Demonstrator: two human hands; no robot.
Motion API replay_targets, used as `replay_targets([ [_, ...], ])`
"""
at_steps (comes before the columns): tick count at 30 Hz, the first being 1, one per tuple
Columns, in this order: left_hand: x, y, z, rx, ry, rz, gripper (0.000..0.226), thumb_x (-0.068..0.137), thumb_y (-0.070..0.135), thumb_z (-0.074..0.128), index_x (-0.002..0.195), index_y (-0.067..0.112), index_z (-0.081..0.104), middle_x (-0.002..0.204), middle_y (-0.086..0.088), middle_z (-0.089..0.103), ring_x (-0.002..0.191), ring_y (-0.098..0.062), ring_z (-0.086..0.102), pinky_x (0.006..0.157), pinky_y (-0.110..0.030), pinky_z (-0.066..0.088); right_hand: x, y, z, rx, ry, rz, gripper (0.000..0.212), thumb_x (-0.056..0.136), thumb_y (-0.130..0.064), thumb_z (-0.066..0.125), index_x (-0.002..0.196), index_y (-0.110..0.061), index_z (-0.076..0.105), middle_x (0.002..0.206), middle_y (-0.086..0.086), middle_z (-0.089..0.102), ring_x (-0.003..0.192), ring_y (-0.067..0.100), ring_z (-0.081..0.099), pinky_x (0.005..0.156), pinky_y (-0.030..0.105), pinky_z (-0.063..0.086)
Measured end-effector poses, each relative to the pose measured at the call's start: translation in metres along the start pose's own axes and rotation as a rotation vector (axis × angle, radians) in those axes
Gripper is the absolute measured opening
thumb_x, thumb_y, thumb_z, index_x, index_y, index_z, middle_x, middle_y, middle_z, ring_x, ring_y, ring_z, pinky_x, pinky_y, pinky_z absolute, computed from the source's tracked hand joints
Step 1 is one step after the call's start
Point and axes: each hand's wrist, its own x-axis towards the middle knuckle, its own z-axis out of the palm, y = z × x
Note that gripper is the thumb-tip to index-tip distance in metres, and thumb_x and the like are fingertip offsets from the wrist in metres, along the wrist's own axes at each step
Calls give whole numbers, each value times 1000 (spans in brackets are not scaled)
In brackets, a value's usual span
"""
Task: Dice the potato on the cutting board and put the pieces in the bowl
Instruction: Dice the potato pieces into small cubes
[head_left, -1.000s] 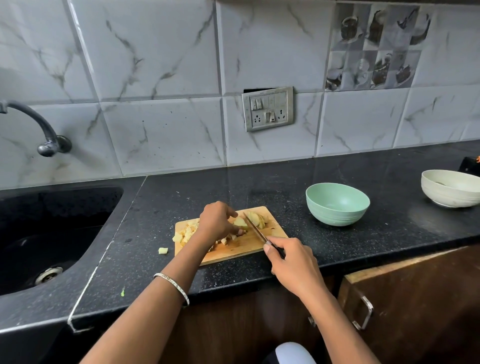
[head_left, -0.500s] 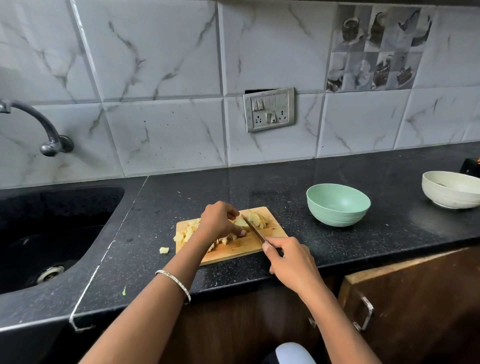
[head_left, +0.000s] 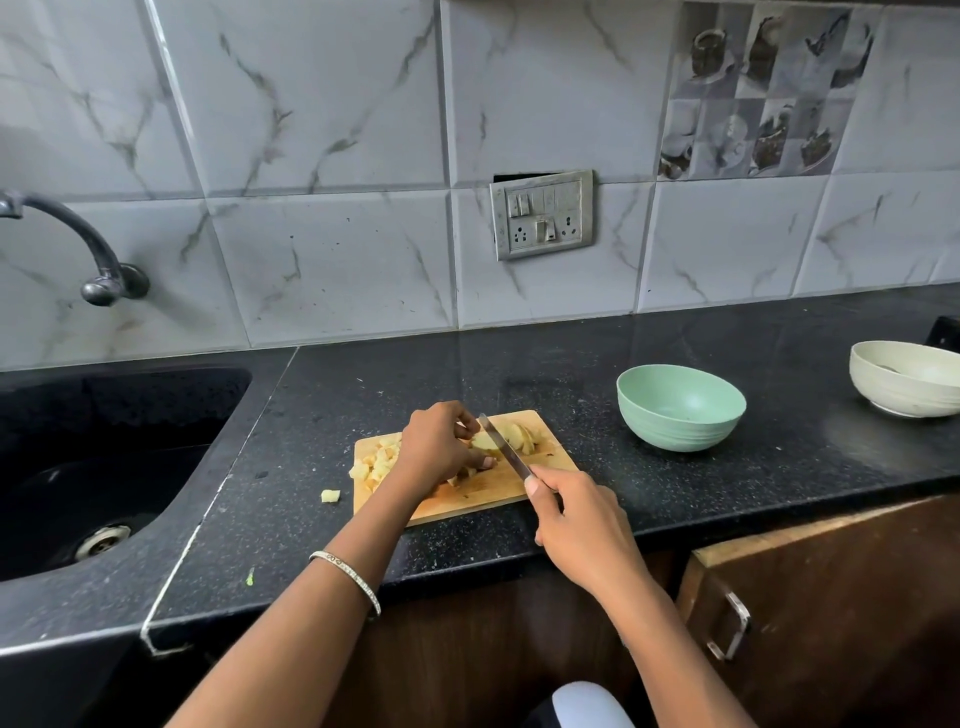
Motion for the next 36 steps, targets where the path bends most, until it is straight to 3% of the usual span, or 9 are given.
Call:
replay_targets([
  [3, -1, -2, 2, -6, 5, 13, 44, 62, 29, 92, 98, 22, 68, 101, 5, 74, 96, -11, 68, 86, -36, 57, -1, -3, 2, -29, 3, -2, 39, 106, -46, 35, 136, -32, 56, 101, 1, 70, 106, 23, 60, 88, 40, 48],
  [8, -1, -2, 4, 23, 23, 32, 33, 67, 30, 89, 93, 25, 70, 100, 6, 74, 93, -11, 68, 80, -30, 57, -4, -10, -2, -37, -16, -2, 40, 107, -41, 37, 142, -31, 54, 132, 2, 64, 122, 29, 55, 96, 42, 46],
  [13, -1, -2, 5, 42, 26, 48, 26, 72, 26, 87, 92, 19, 72, 99, 6, 72, 89, -12, 67, 74, -27, 54, -3, -12, -8, -65, -25, -3, 37, 107, -40, 37, 133, -28, 60, 125, 0, 65, 114, 27, 59, 92, 42, 49],
  [18, 1, -4, 5, 40, 20, 59, 27, 70, 29, 88, 90, 22, 71, 97, 6, 74, 91, -11, 68, 80, -33, 57, -3, -15, -12, -79, -24, 4, 37, 107, -39, 38, 128, -19, 62, 116, 1, 67, 107, 26, 59, 89, 43, 51],
  [26, -3, -2, 6, 117, 29, 106, 35, 69, 34, 87, 96, 27, 67, 104, 6, 70, 92, -15, 66, 80, -34, 57, -6, -16, -11, -16, -11, 26, 39, 108, -36, 38, 126, -10, 60, 121, 4, 67, 115, 28, 54, 93, 42, 45],
  [36, -6, 1, 14, 242, 102, 152, 32, 74, 47, 79, 95, 31, 62, 102, 5, 70, 90, -17, 66, 76, -37, 58, -2, -7, -9, -21, -44, 48, 38, 107, -40, 39, 133, -21, 60, 128, 2, 65, 121, 29, 52, 97, 43, 45],
])
